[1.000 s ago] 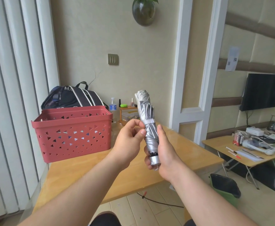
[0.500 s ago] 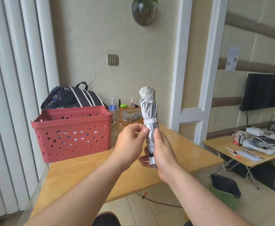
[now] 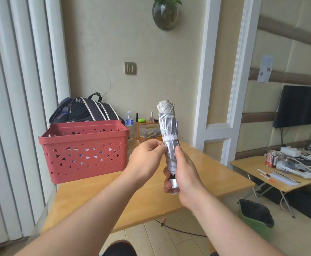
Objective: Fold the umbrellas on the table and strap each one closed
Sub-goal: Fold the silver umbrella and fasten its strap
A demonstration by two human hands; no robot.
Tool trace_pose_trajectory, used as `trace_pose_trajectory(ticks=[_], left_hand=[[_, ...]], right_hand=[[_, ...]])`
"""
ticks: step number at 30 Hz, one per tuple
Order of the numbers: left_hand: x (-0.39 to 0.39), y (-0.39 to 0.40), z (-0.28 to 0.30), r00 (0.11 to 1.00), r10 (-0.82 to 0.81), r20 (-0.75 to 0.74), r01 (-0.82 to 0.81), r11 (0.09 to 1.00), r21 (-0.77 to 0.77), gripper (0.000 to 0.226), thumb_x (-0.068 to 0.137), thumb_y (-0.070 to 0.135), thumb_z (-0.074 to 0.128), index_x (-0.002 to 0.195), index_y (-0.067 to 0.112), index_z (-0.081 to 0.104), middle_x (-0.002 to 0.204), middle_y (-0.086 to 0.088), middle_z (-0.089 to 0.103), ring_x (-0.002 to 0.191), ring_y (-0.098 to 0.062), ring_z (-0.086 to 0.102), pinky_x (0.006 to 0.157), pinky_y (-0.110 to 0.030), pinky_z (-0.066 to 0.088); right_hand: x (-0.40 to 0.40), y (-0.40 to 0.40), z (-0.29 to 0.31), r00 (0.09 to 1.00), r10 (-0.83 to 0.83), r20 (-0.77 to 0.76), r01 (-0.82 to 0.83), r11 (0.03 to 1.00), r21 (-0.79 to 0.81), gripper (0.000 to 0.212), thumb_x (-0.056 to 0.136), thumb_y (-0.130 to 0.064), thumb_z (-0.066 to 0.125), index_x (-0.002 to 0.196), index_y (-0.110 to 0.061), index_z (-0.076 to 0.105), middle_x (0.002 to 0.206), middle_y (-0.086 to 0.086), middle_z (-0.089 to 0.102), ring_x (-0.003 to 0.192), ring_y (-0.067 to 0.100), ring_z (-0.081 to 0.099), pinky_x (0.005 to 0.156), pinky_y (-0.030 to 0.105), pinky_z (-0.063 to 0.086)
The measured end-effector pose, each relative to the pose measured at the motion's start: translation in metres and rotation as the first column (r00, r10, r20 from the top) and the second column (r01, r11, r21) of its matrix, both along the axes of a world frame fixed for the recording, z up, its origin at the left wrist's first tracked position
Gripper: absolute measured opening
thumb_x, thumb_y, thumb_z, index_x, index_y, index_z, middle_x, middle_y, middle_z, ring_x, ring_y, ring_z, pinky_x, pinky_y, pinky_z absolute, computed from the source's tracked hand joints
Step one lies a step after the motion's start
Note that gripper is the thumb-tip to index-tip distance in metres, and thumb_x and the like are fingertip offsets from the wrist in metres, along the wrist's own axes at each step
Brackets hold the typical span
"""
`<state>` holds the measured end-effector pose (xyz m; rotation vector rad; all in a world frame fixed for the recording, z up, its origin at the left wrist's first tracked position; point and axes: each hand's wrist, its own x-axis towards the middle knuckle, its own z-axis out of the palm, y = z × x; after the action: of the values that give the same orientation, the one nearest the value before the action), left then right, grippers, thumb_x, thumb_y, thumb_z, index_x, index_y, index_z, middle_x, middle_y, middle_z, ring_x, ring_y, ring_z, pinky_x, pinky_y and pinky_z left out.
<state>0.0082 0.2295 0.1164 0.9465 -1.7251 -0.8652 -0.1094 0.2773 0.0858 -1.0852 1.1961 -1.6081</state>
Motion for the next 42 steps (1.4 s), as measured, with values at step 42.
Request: trace_pose_trajectory(ticks=[42], left_hand=[[-0.001, -0.001, -0.007, 0.935, -0.175, -0.308, 0.244, 0.949, 0.2, 0.022, 0.104, 0.034, 0.062, 0.086, 0.023, 0.068, 0.069, 0.014, 0.059, 0.077, -0.011, 0.046, 0.073, -0.031, 0.037]], right_hand=[[0.001, -0.003, -0.009, 0.999, -0.04, -0.006, 0.039, 0.992, -0.122, 0.039, 0.106, -0.055, 0.045, 0.098, -0.024, 0.068, 0.065, 0.011, 0.051, 0.047, 0.022, 0.044, 0.049, 0.032, 0.047]])
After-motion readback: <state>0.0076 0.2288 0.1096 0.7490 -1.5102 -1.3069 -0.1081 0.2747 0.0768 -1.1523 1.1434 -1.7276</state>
